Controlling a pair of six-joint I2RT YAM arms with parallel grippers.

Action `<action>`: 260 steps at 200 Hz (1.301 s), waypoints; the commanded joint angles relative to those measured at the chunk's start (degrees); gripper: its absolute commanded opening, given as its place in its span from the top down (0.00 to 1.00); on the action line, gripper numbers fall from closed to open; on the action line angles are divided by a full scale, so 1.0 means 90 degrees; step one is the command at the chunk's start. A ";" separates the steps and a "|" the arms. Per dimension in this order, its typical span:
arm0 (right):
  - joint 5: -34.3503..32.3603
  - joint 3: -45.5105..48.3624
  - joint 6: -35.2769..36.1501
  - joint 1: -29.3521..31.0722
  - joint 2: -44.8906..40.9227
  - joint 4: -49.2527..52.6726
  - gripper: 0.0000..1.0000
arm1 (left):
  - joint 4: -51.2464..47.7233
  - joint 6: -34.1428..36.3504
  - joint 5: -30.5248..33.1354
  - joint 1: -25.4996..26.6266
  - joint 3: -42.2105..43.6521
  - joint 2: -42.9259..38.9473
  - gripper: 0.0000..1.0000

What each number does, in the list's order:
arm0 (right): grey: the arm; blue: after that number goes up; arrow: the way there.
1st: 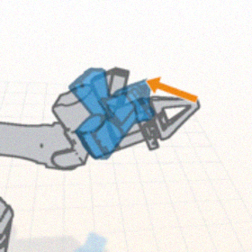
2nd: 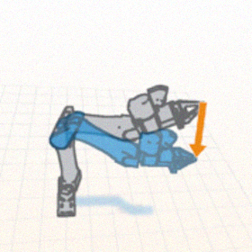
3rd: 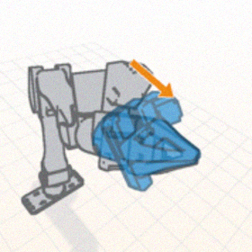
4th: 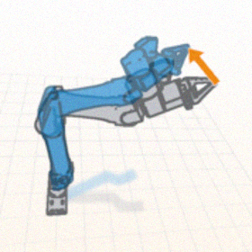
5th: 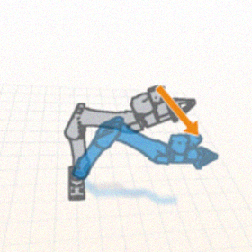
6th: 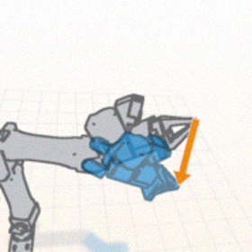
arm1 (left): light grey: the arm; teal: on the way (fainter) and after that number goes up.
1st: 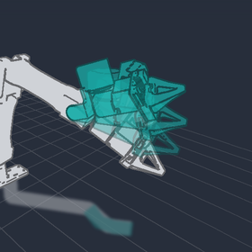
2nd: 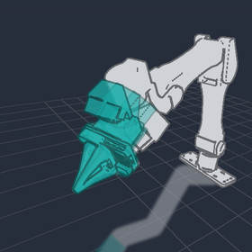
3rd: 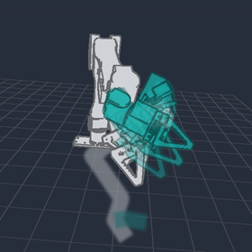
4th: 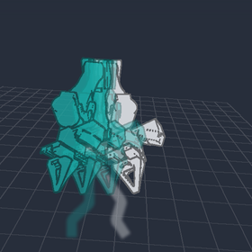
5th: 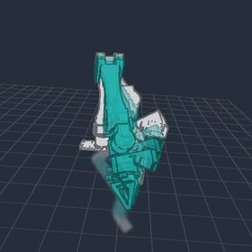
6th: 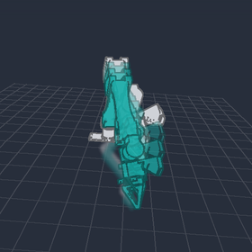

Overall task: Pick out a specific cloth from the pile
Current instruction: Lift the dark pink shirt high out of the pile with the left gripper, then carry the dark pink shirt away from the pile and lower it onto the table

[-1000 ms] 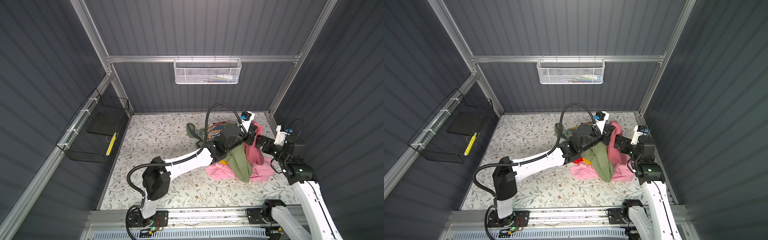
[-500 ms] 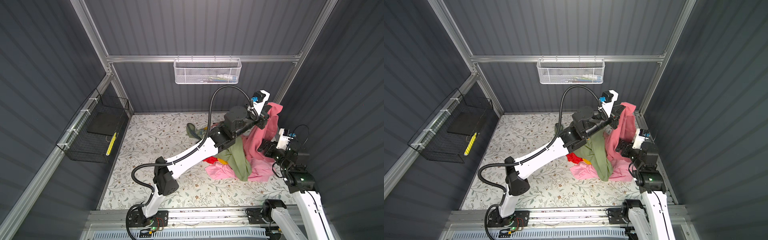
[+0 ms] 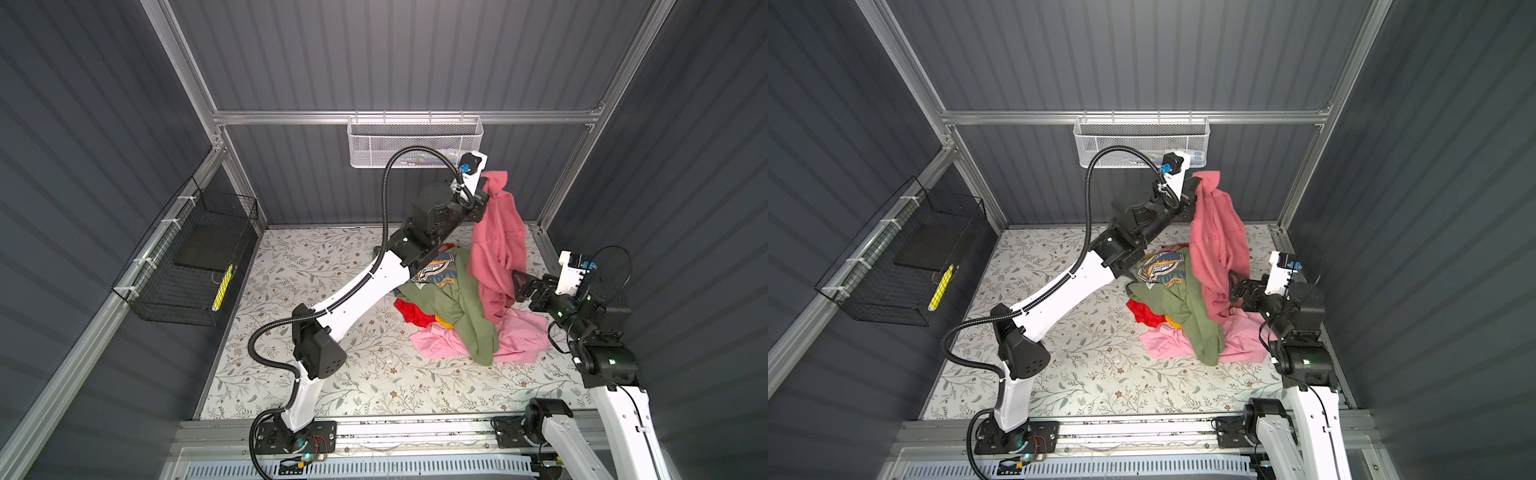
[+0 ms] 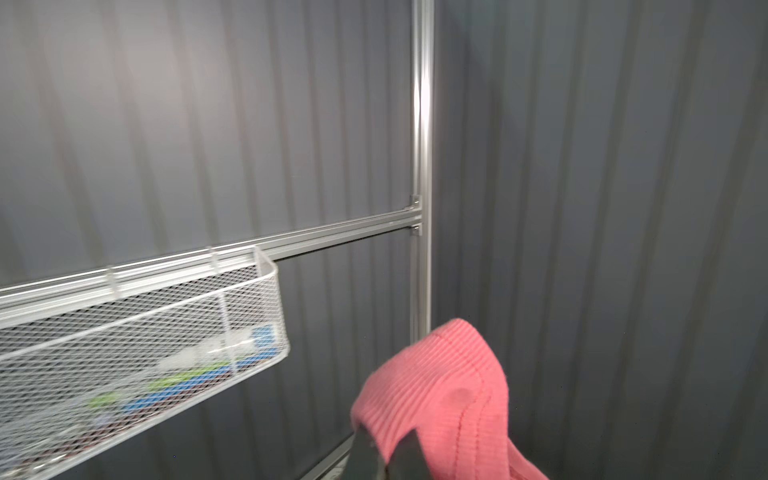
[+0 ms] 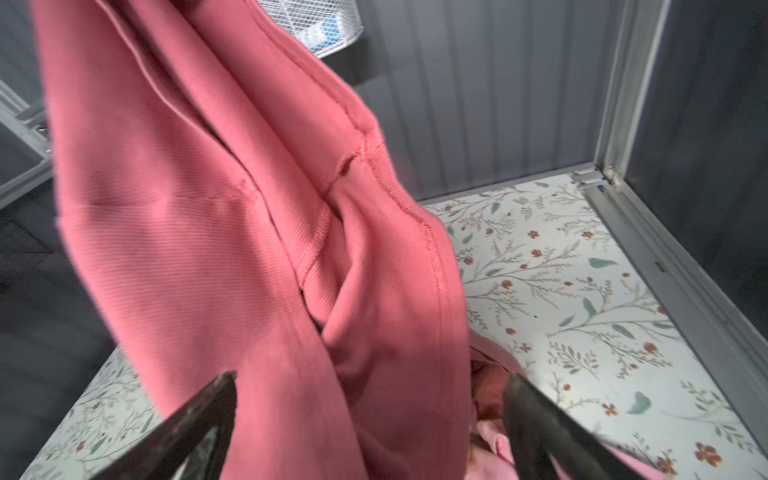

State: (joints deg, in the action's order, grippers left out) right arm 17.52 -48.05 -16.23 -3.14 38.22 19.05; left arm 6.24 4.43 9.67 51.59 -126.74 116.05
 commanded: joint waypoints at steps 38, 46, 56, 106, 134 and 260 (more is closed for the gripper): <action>0.1089 0.0003 0.0104 -0.0019 0.0196 -0.0345 0.01 | 0.0589 0.1226 0.1306 -0.0313 0.1225 -0.1514 1.00; 0.1114 0.0057 0.0098 -0.0023 0.0211 -0.0385 0.01 | 0.0628 0.1267 0.1392 -0.0408 0.1505 -0.1724 1.00; 0.1139 0.0108 0.0095 -0.0019 0.0250 -0.0412 0.01 | 0.0654 0.1339 0.1527 -0.0534 0.1842 -0.1988 1.00; 0.1438 0.0217 0.0104 -0.0022 0.0486 -0.0559 0.01 | 0.0254 0.1290 0.1951 -0.1354 0.2892 -0.2931 1.00; 0.1710 0.0287 0.0126 -0.0020 0.0643 -0.0629 0.01 | -0.0038 0.1317 0.2079 -0.1609 0.3322 -0.3224 1.00; 0.2342 0.0707 0.0074 0.0240 0.0834 -0.1024 0.01 | -0.1204 0.0647 0.2668 -0.2640 0.5352 -0.4179 1.00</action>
State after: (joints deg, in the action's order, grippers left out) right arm 37.41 -42.65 -16.01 -1.58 45.60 11.57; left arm -2.37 12.84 31.18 30.15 -81.84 83.26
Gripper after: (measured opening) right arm 0.990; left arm 0.048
